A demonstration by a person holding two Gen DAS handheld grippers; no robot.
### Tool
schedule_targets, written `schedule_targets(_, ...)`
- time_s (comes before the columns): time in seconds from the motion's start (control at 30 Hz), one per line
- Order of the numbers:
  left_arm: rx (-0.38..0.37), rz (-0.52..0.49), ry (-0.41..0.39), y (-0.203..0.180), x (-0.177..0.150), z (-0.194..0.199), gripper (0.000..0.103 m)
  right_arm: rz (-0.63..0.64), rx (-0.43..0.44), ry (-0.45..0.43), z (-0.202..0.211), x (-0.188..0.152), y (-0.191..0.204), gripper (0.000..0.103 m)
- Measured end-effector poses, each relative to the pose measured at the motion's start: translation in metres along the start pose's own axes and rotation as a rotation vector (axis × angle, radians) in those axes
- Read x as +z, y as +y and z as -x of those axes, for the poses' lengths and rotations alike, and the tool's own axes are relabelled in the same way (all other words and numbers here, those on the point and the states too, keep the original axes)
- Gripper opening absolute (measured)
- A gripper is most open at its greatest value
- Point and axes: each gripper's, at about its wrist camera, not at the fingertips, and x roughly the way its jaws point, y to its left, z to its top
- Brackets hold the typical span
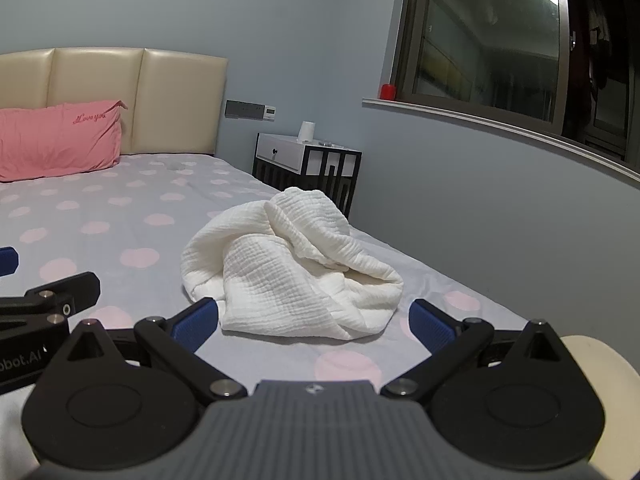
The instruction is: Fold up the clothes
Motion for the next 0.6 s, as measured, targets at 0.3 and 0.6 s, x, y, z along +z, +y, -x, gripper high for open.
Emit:
schedule_targets(0.3,0.006,-0.016,0.003,-0.0046,-0.0017,-0.0023,0.083,0.009,-0.001,0.007,0.0000,-0.0006,0.0018,0.102)
schedule_targets(0.6,0.005,-0.012,0.011,-0.0037,-0.0022,-0.0007,0.083,0.010,-0.003,0.012,0.0007,0.0001,0.0014,0.102)
